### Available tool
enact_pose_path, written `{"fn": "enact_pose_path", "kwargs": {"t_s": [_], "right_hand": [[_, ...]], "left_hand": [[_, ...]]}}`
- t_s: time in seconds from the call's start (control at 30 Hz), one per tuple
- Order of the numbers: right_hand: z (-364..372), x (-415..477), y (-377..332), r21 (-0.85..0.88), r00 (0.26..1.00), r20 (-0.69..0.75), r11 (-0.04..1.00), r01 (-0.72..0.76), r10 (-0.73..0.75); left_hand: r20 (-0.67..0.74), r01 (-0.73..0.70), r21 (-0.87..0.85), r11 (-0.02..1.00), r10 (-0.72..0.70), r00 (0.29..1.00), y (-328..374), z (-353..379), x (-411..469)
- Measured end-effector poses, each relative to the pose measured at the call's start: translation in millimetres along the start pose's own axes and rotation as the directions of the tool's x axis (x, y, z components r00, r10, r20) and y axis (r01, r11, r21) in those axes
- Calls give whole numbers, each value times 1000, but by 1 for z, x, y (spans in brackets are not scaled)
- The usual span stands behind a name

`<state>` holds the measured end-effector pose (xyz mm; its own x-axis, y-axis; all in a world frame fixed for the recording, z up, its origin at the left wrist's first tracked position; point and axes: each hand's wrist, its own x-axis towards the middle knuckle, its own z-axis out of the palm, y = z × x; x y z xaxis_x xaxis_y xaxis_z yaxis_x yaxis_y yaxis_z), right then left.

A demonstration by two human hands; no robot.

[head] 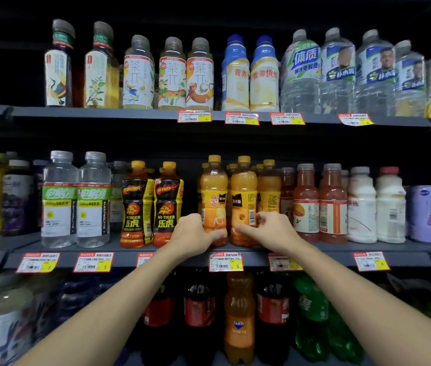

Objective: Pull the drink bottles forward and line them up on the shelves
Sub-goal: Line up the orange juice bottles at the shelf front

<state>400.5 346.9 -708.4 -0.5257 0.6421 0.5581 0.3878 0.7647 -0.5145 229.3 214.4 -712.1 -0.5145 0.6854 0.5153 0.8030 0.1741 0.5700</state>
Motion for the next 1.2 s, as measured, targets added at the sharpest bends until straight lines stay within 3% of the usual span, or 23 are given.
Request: {"fn": "enact_pose_path", "kwargs": {"t_s": [0.13, 0.27, 0.37, 0.5, 0.93, 1.2], "right_hand": [[-11, -5, 7, -46, 996, 38, 996, 79, -77], [-6, -4, 12, -213, 988, 104, 968, 133, -113], [-7, -2, 13, -105, 982, 152, 986, 133, -116], [-9, 0, 13, 11, 967, 226, 993, 116, -116], [-2, 4, 14, 58, 958, 273, 995, 78, -91], [-3, 5, 18, 39, 958, 273, 996, 80, -88]], "left_hand": [[91, -36, -147, 988, 50, 995, -5, -8, -6], [79, -87, -45, 995, 91, 993, -4, -9, -8], [44, -121, 123, 985, 116, 992, -3, -9, -9], [57, -125, 150, 981, 117, 991, -5, -11, -9], [171, -116, 162, 980, 88, 981, -3, -14, -6], [195, -151, 253, 956, 102, 975, -3, -22, -2]]}}
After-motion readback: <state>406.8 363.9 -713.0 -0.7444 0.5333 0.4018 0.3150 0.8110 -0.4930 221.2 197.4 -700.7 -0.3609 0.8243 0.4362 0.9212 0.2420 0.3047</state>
